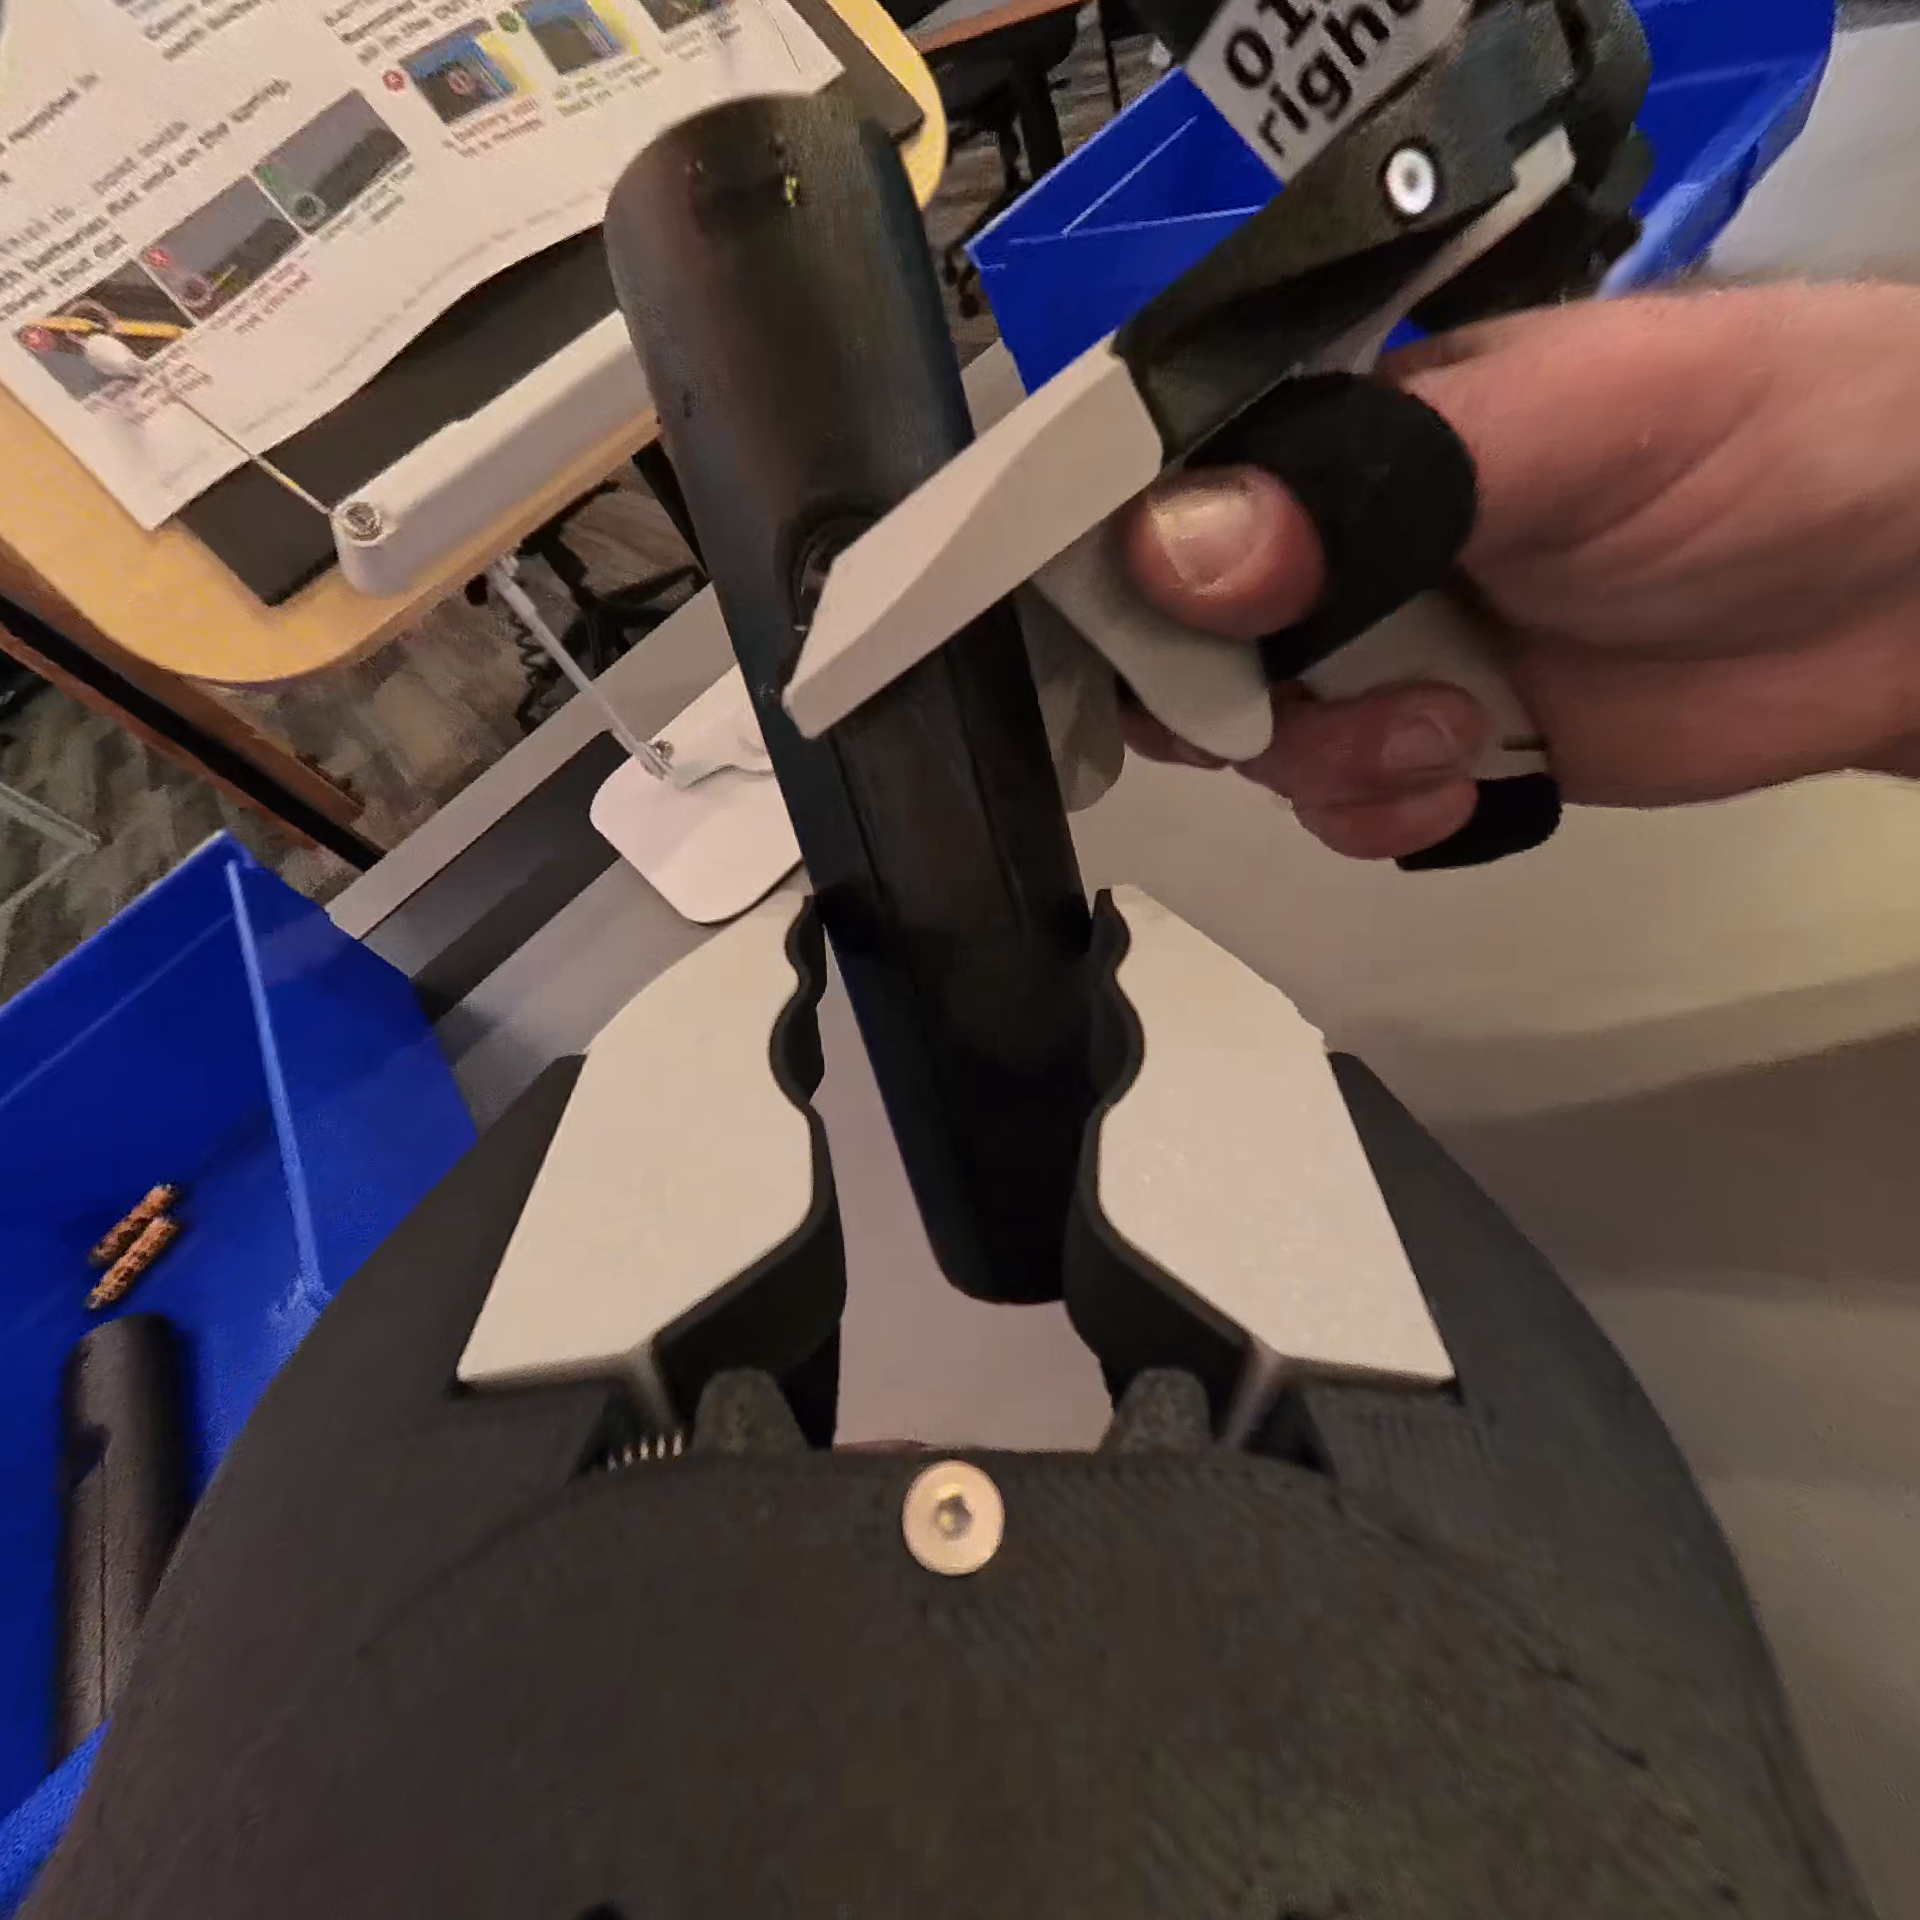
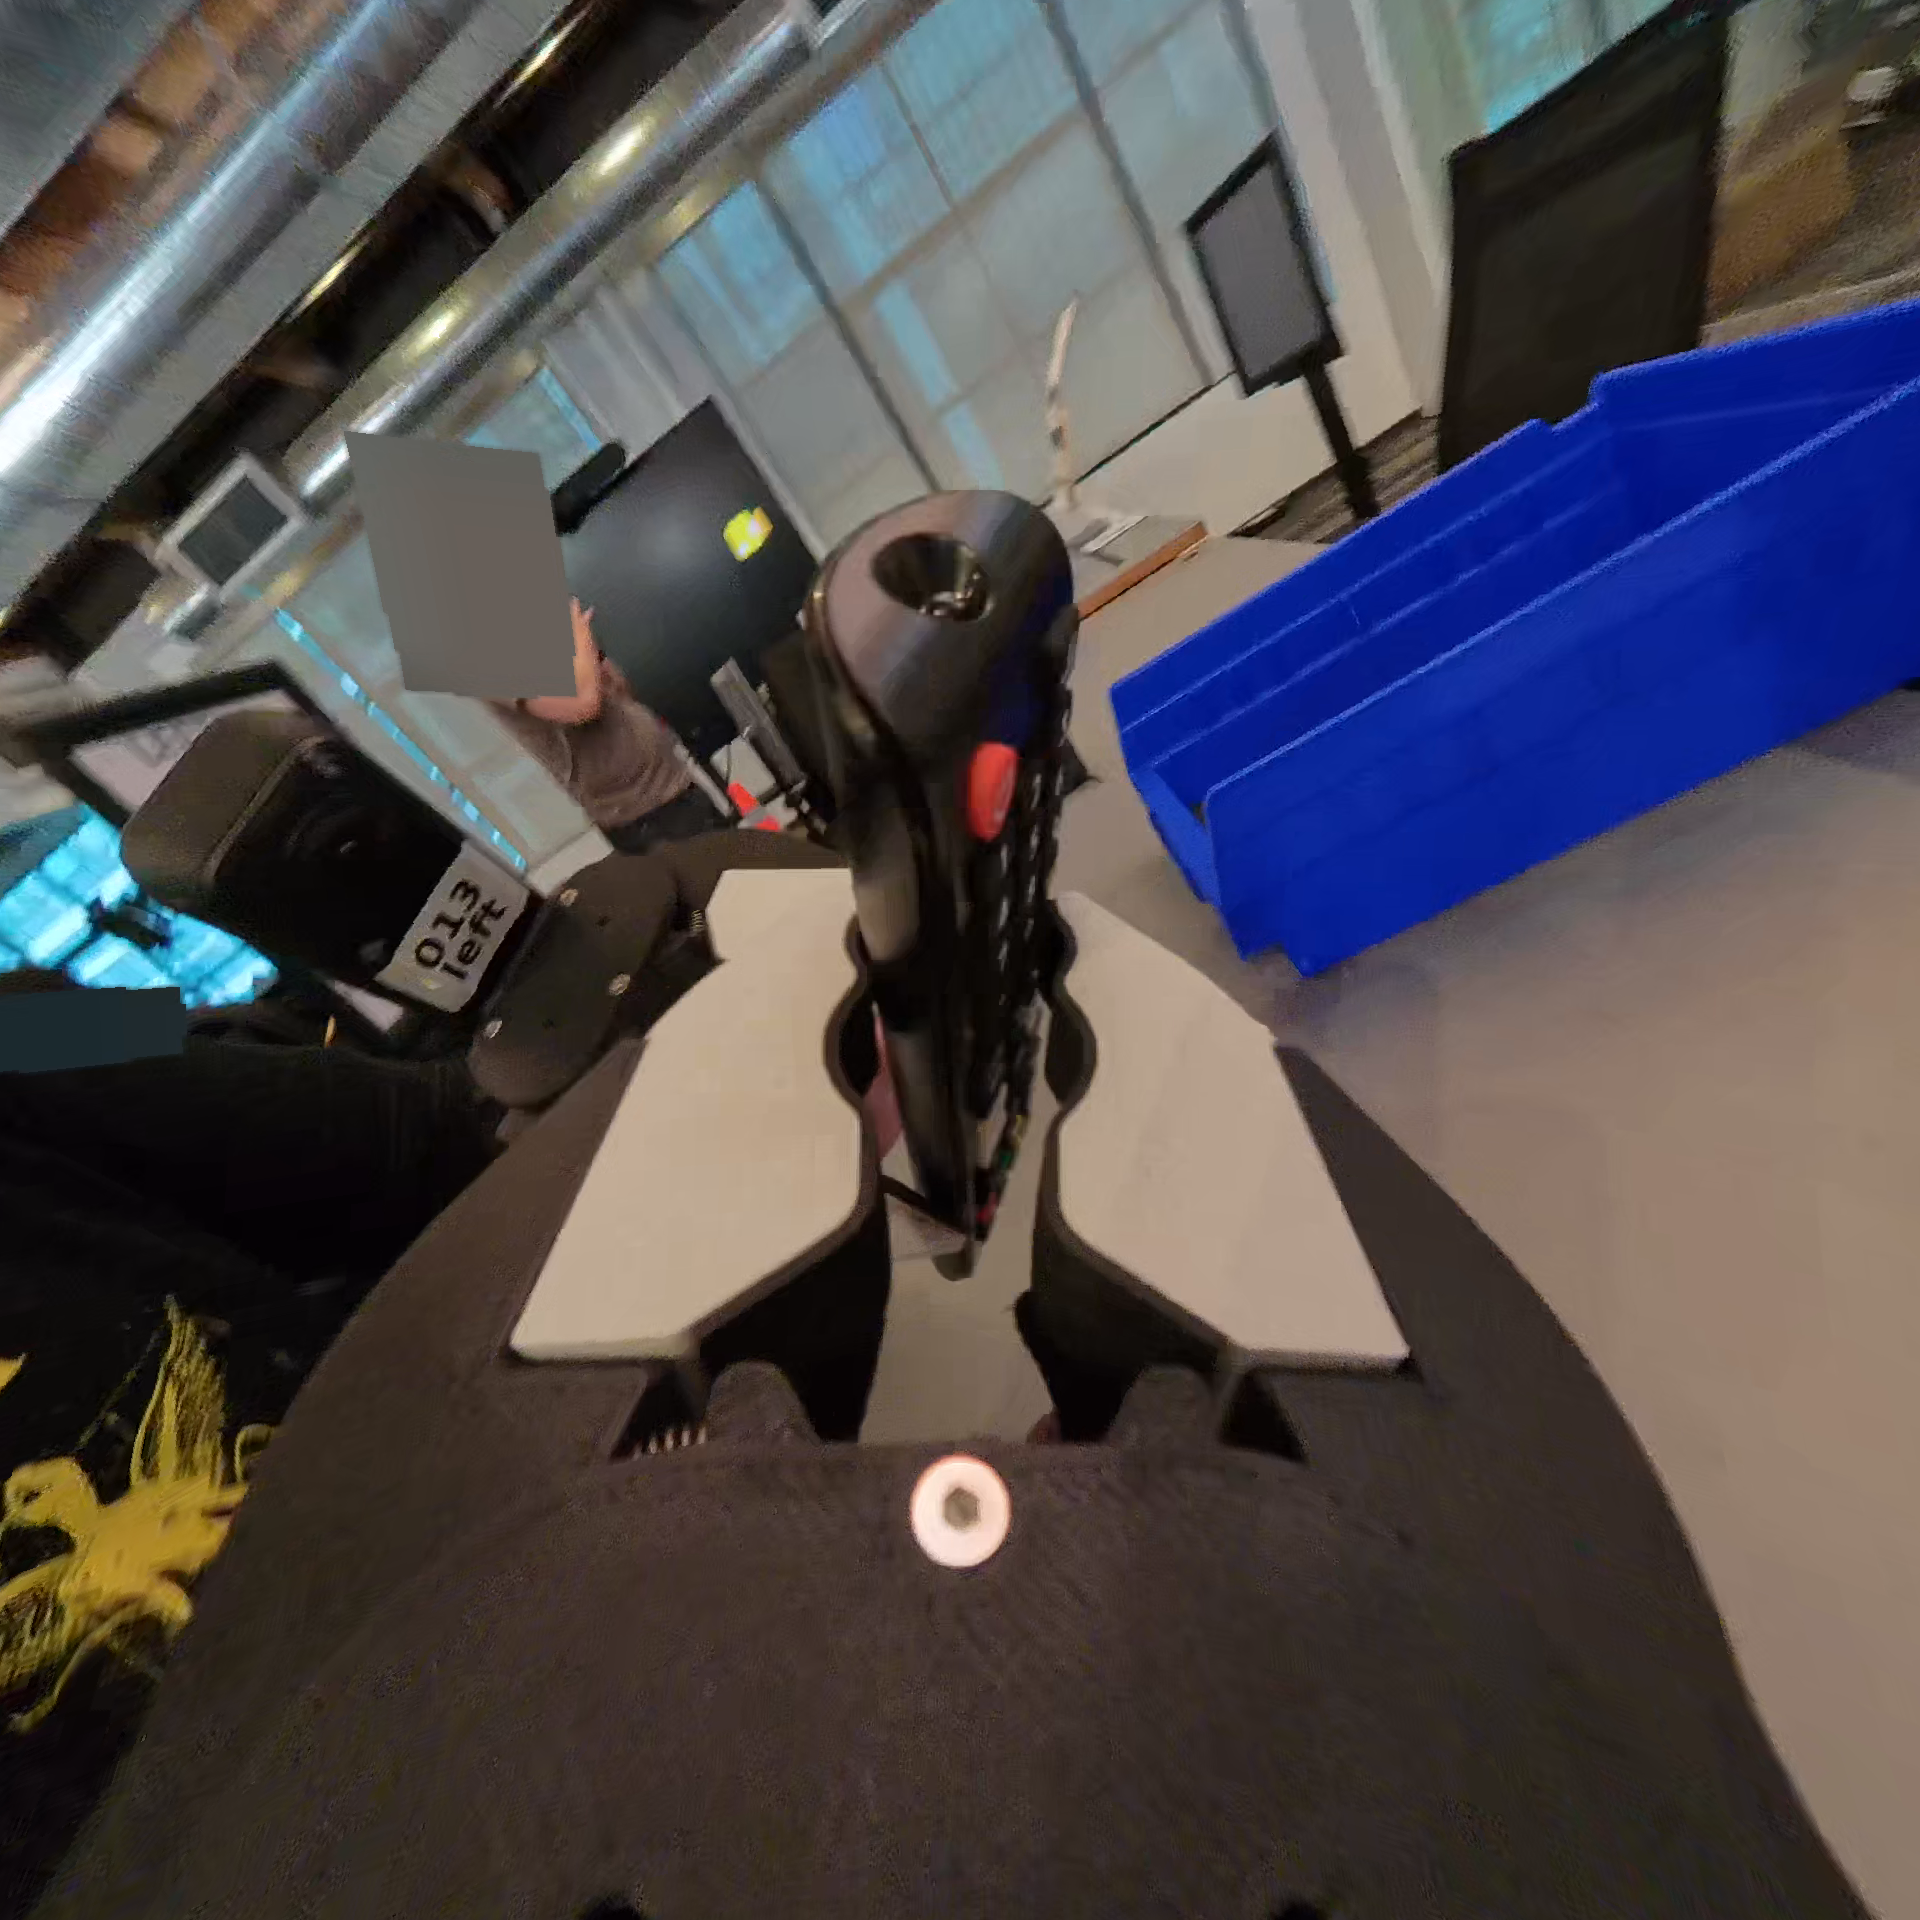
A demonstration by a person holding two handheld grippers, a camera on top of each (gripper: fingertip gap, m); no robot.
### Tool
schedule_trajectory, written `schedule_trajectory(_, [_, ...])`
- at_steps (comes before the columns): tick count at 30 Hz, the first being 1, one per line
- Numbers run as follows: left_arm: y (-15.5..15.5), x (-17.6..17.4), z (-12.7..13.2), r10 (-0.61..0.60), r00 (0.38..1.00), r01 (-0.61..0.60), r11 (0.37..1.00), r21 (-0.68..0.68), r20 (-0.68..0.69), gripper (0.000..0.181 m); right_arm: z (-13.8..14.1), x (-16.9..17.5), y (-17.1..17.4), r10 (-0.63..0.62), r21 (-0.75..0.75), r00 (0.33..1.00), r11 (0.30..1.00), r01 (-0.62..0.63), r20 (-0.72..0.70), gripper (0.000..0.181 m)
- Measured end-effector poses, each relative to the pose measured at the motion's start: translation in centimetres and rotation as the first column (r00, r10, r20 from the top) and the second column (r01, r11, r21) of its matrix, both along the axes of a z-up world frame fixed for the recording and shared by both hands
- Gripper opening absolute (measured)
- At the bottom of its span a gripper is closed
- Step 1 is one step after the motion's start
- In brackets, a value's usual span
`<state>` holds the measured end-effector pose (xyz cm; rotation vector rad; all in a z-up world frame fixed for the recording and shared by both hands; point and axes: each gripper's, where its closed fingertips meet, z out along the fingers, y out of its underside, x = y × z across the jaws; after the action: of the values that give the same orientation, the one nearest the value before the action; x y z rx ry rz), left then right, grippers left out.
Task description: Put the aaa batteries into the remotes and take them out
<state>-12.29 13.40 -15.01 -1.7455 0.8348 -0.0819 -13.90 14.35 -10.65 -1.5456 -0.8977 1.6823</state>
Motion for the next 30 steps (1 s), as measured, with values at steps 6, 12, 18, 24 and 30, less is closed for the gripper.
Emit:
schedule_trajectory(6, [-1.6,0.1,2.2,-0.201,0.954,0.218,0.974,-0.057,0.221,0.077,-1.2,2.1,-0.8,0.133,0.069,0.986,0.988,-0.14,0.097,0.02])
schedule_trajectory(12, [-1.1,1.4,5.3,-0.314,0.883,0.369,0.924,-0.102,0.347,0.077,-3.8,1.2,-4.5,0.381,0.139,0.869,0.887,-0.439,0.316,0.021])
schedule_trajectory(18, [-1.3,2.7,3.6,-0.382,0.843,0.46,0.877,-0.14,0.378,0.027,-5.1,-0.2,-6.3,0.426,0.213,0.816,0.82,-0.531,0.391,0.021])
schedule_trajectory(24, [0.0,0.6,3.3,-0.304,0.858,0.382,0.917,-0.116,0.415,0.023,-5.4,-0.7,-4.0,0.327,0.214,0.882,0.886,-0.411,0.339,0.034])
schedule_trajectory(30, [0.3,0.5,2.6,-0.28,0.884,0.338,0.936,-0.097,0.375,0.023,-6.3,-0.6,-3.1,0.259,0.199,0.916,0.924,-0.327,0.307,0.026])
